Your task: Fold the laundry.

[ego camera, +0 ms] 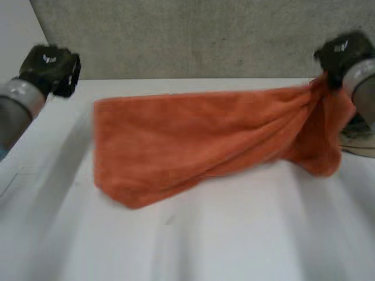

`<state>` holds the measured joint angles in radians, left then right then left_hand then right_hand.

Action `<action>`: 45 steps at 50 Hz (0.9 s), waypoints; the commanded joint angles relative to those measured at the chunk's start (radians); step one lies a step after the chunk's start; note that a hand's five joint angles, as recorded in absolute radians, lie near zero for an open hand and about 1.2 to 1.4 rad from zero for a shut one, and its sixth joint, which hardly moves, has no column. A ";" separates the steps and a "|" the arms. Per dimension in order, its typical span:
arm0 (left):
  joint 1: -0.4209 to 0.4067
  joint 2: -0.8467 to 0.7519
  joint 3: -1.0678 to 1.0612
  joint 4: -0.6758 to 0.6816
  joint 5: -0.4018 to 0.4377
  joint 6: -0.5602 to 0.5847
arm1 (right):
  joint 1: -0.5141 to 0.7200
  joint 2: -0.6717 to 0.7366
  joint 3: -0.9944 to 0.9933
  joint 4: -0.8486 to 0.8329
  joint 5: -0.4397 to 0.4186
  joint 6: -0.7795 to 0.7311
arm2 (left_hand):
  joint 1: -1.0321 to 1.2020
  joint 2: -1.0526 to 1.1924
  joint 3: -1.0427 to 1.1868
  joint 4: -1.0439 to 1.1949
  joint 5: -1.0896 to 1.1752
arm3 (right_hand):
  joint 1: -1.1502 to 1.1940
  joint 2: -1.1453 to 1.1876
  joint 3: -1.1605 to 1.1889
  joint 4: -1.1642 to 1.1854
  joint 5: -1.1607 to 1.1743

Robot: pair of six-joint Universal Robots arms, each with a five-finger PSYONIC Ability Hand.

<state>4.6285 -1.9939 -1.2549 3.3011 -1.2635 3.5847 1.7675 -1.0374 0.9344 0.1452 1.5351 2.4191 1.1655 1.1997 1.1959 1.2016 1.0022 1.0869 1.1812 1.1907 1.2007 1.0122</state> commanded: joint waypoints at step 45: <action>-0.490 -0.508 0.250 0.052 -0.097 -0.613 | 0.404 -0.489 0.182 -0.380 0.031 0.207 | -0.823 -0.857 -0.853 -0.859 -0.834 | 0.309 0.215 0.206 0.196 0.210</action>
<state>4.1911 -2.4174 -1.0819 3.3643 -1.3555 2.9976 2.1260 -1.4838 1.1376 -0.2539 1.5330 2.6232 0.3114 0.3210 0.3181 0.3094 0.1254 1.0869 1.1819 1.1945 1.2020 1.0122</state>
